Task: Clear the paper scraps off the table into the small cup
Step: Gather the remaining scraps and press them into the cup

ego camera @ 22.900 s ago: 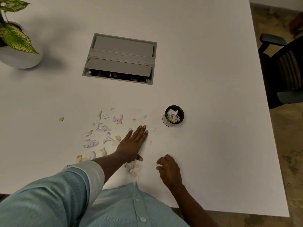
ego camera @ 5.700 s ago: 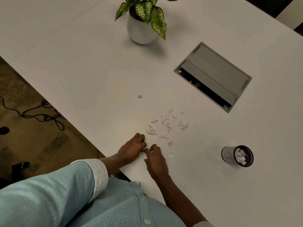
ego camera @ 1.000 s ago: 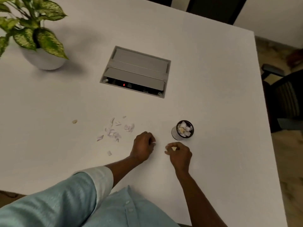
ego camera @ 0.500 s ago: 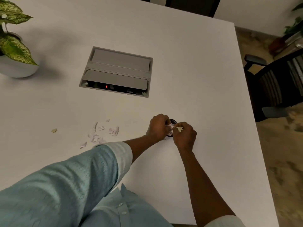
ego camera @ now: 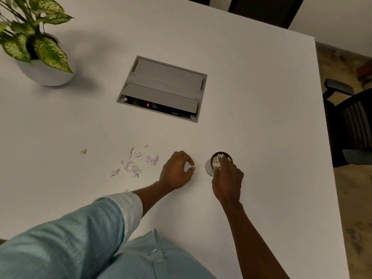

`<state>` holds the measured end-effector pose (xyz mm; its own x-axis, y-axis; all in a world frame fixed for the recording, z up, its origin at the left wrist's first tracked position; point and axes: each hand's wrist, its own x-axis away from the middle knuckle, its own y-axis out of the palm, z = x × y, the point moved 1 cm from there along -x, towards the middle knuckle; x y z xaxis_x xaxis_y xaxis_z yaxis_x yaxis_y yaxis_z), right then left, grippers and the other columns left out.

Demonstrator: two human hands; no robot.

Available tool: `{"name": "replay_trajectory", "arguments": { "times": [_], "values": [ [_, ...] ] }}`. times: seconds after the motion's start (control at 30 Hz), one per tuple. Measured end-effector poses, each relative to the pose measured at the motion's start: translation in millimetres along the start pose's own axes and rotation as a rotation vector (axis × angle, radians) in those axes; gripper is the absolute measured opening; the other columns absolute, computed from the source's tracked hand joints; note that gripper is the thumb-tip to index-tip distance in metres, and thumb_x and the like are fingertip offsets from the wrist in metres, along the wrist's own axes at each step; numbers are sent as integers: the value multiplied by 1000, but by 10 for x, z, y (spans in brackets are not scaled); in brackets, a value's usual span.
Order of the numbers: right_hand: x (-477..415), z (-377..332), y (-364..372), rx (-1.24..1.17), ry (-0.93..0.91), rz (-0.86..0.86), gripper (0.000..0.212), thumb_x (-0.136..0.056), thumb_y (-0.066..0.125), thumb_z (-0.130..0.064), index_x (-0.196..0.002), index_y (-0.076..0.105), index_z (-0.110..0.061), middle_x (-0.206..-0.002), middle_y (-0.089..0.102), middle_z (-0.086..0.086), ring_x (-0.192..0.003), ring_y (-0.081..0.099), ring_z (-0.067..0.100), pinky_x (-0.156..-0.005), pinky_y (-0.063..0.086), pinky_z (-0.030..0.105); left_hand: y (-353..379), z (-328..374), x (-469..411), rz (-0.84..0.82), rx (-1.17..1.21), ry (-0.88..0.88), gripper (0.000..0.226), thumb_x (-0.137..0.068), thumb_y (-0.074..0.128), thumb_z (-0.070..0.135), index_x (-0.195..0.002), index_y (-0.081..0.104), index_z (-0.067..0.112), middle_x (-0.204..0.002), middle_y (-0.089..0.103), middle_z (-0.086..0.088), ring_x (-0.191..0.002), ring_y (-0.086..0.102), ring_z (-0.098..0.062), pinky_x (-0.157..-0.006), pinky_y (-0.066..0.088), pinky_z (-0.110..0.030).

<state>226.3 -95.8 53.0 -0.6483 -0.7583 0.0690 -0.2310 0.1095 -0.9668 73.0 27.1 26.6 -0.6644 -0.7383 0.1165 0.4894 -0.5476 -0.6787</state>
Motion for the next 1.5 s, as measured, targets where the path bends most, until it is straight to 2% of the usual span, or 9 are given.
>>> {"name": "replay_trajectory", "arguments": {
  "times": [0.13, 0.2, 0.3, 0.43, 0.63, 0.83, 1.1, 1.27, 1.5],
  "values": [
    [106, 55, 229, 146, -31, -95, 54, -106, 34, -41, -155, 33, -19, -161, 36, 4, -150, 32, 18, -122, 17, 53, -128, -480, 401, -253, -275, 76, 43, -89, 67, 42, -123, 60, 19, -131, 52, 3, -125, 51, -21, -79, 57, -40],
    [145, 93, 294, 185, -34, -99, 57, -107, 27, -47, -155, 33, -18, -162, 35, 6, -150, 33, 20, -122, 14, 57, -162, -667, 585, -371, -382, 114, 62, -87, 67, 47, -137, 55, 13, -152, 45, -5, -142, 42, -26, -93, 55, -40],
    [158, 132, 335, 241, -54, -76, 62, -105, 25, -54, -153, 38, -17, -160, 38, 9, -149, 35, 21, -122, 12, 60, -142, -851, 786, -498, -498, 149, 90, -87, 63, 56, -158, 33, 8, -175, 9, -13, -162, 8, -29, -126, 29, -42],
    [105, 124, 335, 281, -56, -88, 64, -103, 32, -58, -150, 43, -15, -158, 41, 10, -148, 37, 24, -121, 12, 62, -102, -915, 884, -561, -554, 176, 106, -88, 64, 54, -166, 8, 8, -172, -21, -13, -161, -18, -27, -132, 7, -41],
    [150, -59, 222, 225, -15, 56, 57, -99, 40, -51, -137, 50, -11, -147, 49, 17, -136, 46, 33, -118, 24, 57, -101, -882, 874, -566, -545, 141, 98, -91, 67, 38, -166, 10, 7, -173, -19, -12, -162, -15, -26, -132, 11, -40],
    [326, -378, 267, 88, -178, 152, 50, -85, 62, -28, -132, 52, -15, -145, 43, 15, -135, 40, 36, -108, 35, 49, -232, -989, 994, -490, -517, 71, 84, -92, 65, 34, -160, 26, 4, -175, -4, -18, -163, -3, -31, -130, 19, -43],
    [555, -1070, 640, 32, -385, -185, 31, -84, 68, -23, -114, 63, -20, -128, 52, 5, -120, 50, 24, -73, 59, 37, -718, -1453, 1381, -354, -484, -34, 81, -90, 59, 42, -157, 33, 6, -174, 1, -19, -163, -4, -34, -131, 19, -43],
    [509, -1337, 904, 19, -379, -394, 46, -89, 65, -30, -132, 50, -21, -129, 48, 1, -123, 47, 21, -77, 57, 35, -918, -1546, 1469, -162, -478, -52, 68, -89, 65, 45, -146, 49, 10, -170, 25, -18, -159, 20, -37, -120, 39, -46],
    [202, -1634, 1042, 12, -370, -433, 74, -86, 70, -38, -146, 32, -16, -134, 39, 5, -128, 41, 24, -82, 57, 37, -925, -1737, 1379, -144, -511, -319, 112, -85, 78, 52, -163, 15, 1, -172, -12, -24, -162, -9, -41, -127, 26, -49]
  ]
}}
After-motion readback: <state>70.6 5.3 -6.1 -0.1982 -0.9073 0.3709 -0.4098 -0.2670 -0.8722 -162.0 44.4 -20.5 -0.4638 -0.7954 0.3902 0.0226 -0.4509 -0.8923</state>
